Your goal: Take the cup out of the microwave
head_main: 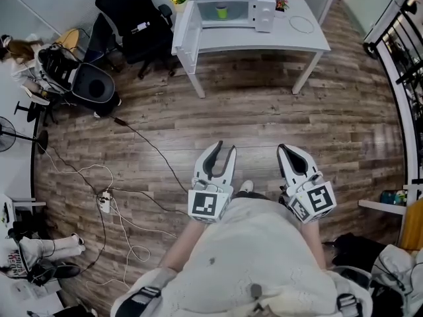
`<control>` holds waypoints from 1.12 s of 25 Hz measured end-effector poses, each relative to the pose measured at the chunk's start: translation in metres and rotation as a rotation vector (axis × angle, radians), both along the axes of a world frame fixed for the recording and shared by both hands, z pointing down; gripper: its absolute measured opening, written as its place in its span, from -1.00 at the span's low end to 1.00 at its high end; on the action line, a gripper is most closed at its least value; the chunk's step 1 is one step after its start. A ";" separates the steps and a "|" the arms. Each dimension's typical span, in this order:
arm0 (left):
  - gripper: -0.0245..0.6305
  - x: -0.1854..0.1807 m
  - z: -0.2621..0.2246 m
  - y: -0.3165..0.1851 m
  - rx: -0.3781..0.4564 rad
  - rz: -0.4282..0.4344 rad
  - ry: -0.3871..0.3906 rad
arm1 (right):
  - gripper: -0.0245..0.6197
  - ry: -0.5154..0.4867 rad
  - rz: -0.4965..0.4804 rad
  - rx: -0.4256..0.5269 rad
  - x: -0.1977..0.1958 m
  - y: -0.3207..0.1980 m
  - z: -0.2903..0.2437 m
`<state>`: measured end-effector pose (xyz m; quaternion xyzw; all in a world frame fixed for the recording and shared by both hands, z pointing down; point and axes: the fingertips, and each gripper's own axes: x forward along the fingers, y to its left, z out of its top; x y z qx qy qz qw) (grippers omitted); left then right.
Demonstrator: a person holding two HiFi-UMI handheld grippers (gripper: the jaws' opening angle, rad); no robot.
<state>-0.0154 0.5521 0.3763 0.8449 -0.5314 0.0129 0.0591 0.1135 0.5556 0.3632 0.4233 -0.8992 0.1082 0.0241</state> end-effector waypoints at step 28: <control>-0.43 0.046 0.006 -0.066 -0.003 0.015 -0.005 | -0.90 -0.010 0.116 -0.008 0.063 -0.053 0.009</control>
